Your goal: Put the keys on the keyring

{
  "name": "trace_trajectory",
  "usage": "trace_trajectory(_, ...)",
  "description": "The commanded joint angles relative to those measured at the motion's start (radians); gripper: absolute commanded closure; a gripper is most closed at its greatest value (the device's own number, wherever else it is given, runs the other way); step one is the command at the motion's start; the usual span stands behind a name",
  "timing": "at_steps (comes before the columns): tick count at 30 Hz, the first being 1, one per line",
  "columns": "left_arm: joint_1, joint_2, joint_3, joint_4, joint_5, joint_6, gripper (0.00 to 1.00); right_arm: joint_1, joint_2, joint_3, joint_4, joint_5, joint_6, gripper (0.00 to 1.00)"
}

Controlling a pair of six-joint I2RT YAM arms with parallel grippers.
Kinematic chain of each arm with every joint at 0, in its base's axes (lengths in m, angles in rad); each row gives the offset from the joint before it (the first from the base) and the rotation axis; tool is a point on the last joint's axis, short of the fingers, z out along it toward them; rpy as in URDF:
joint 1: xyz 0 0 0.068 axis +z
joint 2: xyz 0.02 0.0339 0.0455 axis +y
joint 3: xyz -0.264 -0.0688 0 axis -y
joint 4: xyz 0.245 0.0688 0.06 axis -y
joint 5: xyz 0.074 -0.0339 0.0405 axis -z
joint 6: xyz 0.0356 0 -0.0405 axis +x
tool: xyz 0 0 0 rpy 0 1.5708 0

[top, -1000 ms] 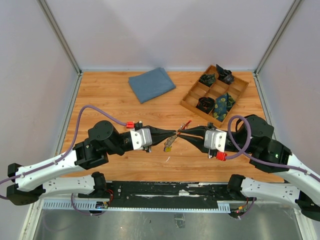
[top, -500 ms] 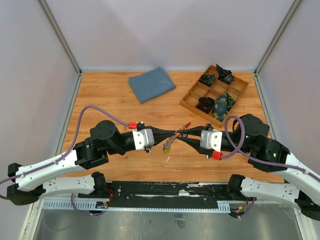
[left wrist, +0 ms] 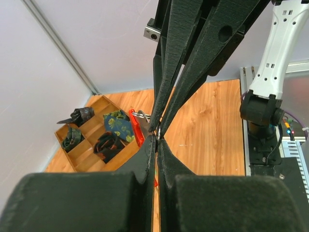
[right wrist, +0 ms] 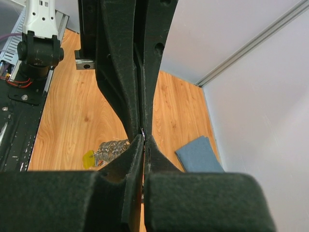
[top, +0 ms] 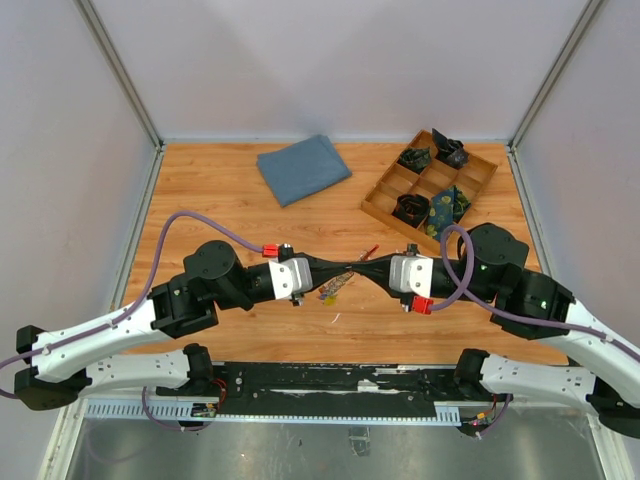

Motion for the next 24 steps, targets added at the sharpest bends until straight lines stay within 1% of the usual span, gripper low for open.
trace_trajectory(1, -0.006, 0.007, 0.039, 0.099, 0.02, 0.004, 0.99, 0.025, 0.043, 0.058, -0.094, 0.033, -0.01, 1.0)
trace_trajectory(5, -0.005, 0.009, 0.037, 0.102, -0.006, 0.002, 0.99, 0.025, 0.06, 0.098, -0.152, 0.051, -0.022, 1.0)
trace_trajectory(6, -0.006, 0.01, 0.037, 0.105, -0.013, 0.001, 0.98, 0.026, 0.063, 0.103, -0.163, 0.054, -0.026, 1.0)
trace_trajectory(11, -0.006, 0.028, 0.044, 0.095, -0.038, 0.005, 0.82, 0.026, 0.084, 0.127, -0.203, 0.074, -0.028, 1.0)
trace_trajectory(14, -0.005, 0.043, 0.05, 0.073, -0.046, 0.018, 0.77, 0.025, 0.098, 0.145, -0.235, 0.097, -0.025, 1.0)
trace_trajectory(18, -0.006, 0.045, 0.05, 0.056, -0.048, 0.029, 0.74, 0.026, 0.099, 0.152, -0.261, 0.121, -0.037, 1.0)
trace_trajectory(22, -0.005, 0.038, 0.053, 0.039, -0.019, 0.034, 0.74, 0.025, 0.102, 0.164, -0.298, 0.136, -0.062, 1.0)
trace_trajectory(24, -0.005, 0.036, 0.06, 0.028, 0.002, 0.033, 0.73, 0.025, 0.102, 0.171, -0.315, 0.143, -0.075, 1.0)
